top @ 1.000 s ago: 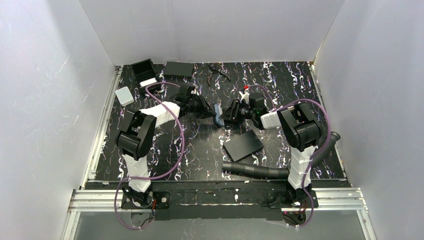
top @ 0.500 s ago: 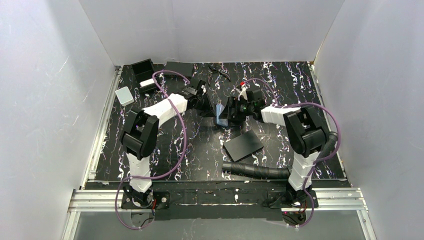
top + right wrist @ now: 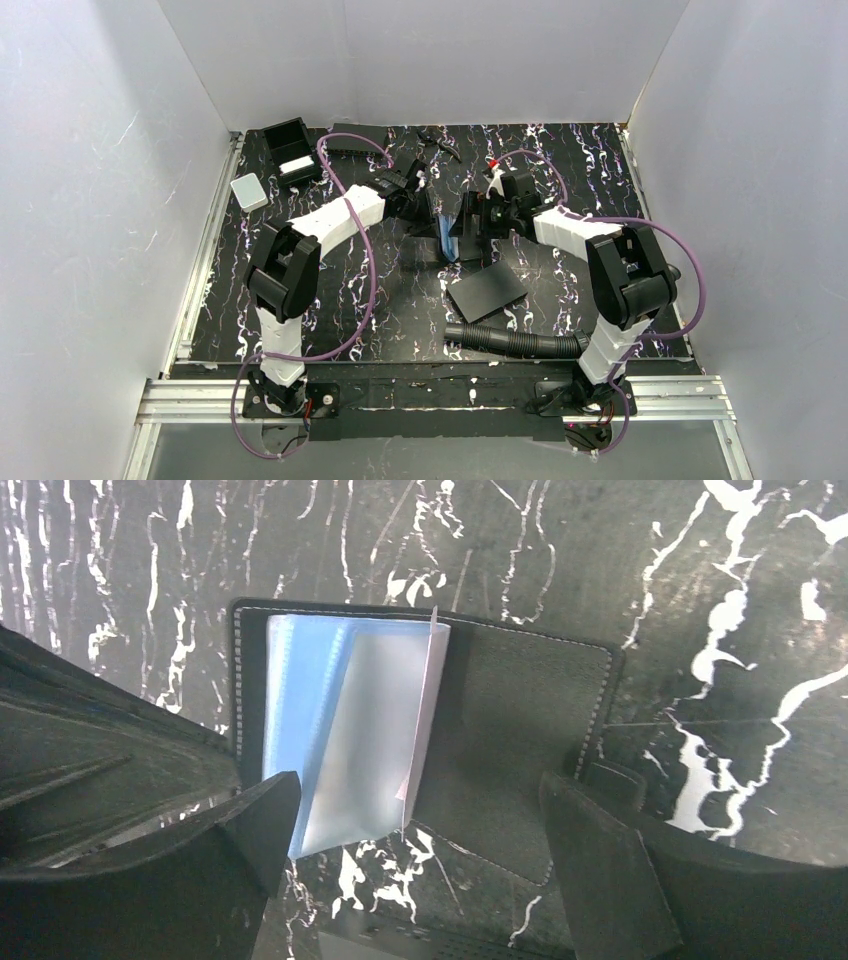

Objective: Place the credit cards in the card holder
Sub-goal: Open the card holder at the center of the board.

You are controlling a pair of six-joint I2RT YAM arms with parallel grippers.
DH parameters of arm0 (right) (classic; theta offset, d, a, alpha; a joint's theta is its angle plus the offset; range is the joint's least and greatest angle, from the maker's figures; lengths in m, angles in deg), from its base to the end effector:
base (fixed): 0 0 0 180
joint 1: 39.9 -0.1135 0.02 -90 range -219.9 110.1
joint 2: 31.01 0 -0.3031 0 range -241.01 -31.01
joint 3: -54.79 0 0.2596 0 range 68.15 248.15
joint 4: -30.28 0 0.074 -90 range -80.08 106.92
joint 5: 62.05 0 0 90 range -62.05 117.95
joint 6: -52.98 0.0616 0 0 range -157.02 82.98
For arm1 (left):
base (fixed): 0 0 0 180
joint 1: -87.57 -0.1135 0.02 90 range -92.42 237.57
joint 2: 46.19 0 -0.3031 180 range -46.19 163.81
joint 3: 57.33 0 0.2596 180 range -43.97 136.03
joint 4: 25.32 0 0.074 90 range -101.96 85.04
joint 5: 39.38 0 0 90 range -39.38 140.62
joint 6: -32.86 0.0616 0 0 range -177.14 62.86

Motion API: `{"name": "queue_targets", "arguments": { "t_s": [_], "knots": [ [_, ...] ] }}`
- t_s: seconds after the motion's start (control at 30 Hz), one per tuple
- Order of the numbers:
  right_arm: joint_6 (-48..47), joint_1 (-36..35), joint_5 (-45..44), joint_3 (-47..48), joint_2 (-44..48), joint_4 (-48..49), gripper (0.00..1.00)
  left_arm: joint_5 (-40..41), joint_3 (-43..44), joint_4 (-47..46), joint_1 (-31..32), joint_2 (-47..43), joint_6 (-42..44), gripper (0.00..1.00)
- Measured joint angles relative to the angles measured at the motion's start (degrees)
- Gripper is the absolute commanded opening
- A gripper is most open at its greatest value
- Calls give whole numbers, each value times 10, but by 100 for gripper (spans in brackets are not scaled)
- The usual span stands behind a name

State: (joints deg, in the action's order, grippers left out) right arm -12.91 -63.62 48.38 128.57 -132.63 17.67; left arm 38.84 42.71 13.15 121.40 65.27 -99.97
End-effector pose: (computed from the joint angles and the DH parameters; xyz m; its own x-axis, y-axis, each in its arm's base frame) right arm 0.3675 0.1850 0.2037 -0.7955 0.0686 -0.6021 -0.3234 0.7922 0.5176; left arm 0.3850 -0.2732 0.2415 -0.9107 -0.1908 -0.3663 0.0479 0.8321 -0.5525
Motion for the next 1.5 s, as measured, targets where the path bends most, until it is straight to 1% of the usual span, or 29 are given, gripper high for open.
{"name": "queue_targets", "arguments": {
  "t_s": [0.17,0.33,0.57,0.83,0.87,0.97,1.3,1.5],
  "knots": [
    [-14,2,-7,-3,0,-11,100,4,2,18,0,0,2,0],
    [-10,2,8,-18,0,12,100,3,6,24,0,0,2,0],
    [19,2,38,-41,15,55,100,2,10,24,0,0,2,0],
    [33,2,48,-43,22,77,100,-1,12,24,0,0,3,0],
    [34,2,49,-43,22,79,96,-2,12,24,0,0,2,0],
    [38,1,51,-43,21,84,92,-2,12,24,0,0,3,0],
    [39,-5,52,-43,9,85,93,-3,12,24,0,0,3,0],
    [36,-12,50,-43,-2,84,82,-4,12,25,0,0,3,0]
  ]
}}
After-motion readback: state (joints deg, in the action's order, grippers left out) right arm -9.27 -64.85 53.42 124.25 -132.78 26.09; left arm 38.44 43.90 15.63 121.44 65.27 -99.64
